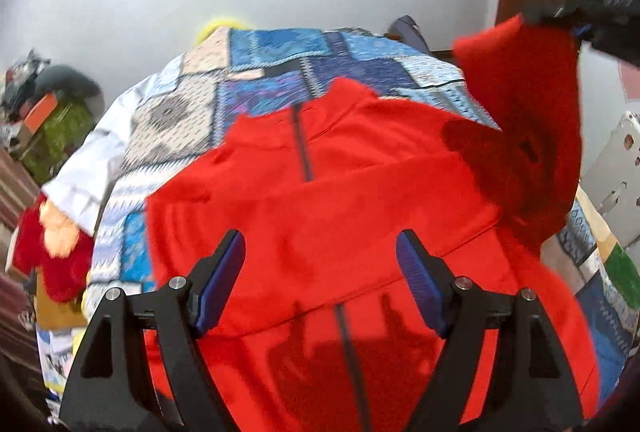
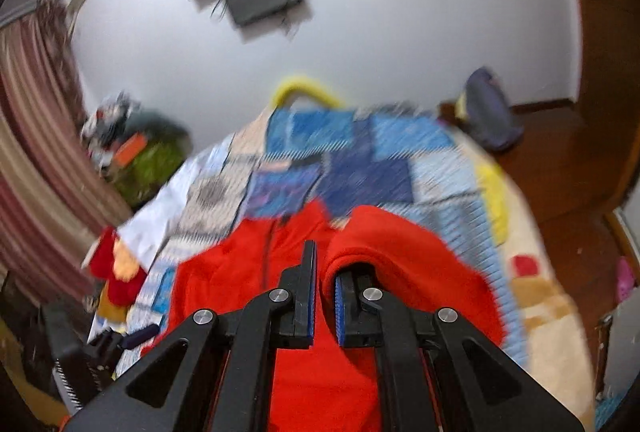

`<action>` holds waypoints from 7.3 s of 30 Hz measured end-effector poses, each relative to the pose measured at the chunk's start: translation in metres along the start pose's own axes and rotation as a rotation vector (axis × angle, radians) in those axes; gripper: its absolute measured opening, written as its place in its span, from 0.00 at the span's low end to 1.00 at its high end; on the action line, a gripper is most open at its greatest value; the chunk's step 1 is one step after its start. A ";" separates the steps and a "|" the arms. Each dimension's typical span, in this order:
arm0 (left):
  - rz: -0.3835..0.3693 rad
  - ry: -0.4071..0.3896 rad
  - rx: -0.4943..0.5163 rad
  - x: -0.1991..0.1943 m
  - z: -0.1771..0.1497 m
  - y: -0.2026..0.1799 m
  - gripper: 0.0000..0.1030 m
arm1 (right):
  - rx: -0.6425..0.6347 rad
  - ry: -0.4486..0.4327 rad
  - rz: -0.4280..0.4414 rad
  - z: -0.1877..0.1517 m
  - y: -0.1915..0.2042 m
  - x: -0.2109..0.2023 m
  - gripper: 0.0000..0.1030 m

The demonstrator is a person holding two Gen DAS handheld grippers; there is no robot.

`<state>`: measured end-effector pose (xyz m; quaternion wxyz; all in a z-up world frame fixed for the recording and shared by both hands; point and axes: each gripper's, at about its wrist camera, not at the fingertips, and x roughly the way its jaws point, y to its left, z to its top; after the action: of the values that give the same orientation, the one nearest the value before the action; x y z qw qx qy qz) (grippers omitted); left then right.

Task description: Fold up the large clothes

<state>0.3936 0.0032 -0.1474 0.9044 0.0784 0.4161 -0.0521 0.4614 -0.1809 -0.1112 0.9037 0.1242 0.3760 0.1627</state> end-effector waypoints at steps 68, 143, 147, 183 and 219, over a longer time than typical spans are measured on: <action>0.034 -0.154 0.075 0.056 0.101 -0.078 0.05 | -0.143 0.225 -0.274 -0.078 -0.140 0.028 0.05; 0.258 0.262 -0.244 0.136 -0.068 0.187 0.07 | -0.196 0.396 -0.280 -0.110 -0.089 0.123 0.89; 0.262 0.266 -0.212 0.133 -0.069 0.179 0.12 | -0.188 0.416 -0.296 -0.106 -0.093 0.113 0.89; 0.066 0.155 -0.146 0.244 0.106 0.127 0.85 | -0.183 0.319 -0.108 0.033 -0.014 0.281 0.82; -0.001 0.040 -0.061 0.038 0.019 0.079 0.09 | -0.319 0.228 0.078 -0.081 0.064 0.080 0.07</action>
<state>0.4449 0.0757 -0.1564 0.8979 0.0515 0.4356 -0.0380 0.4438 -0.0829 -0.1957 0.8566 -0.0250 0.4402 0.2681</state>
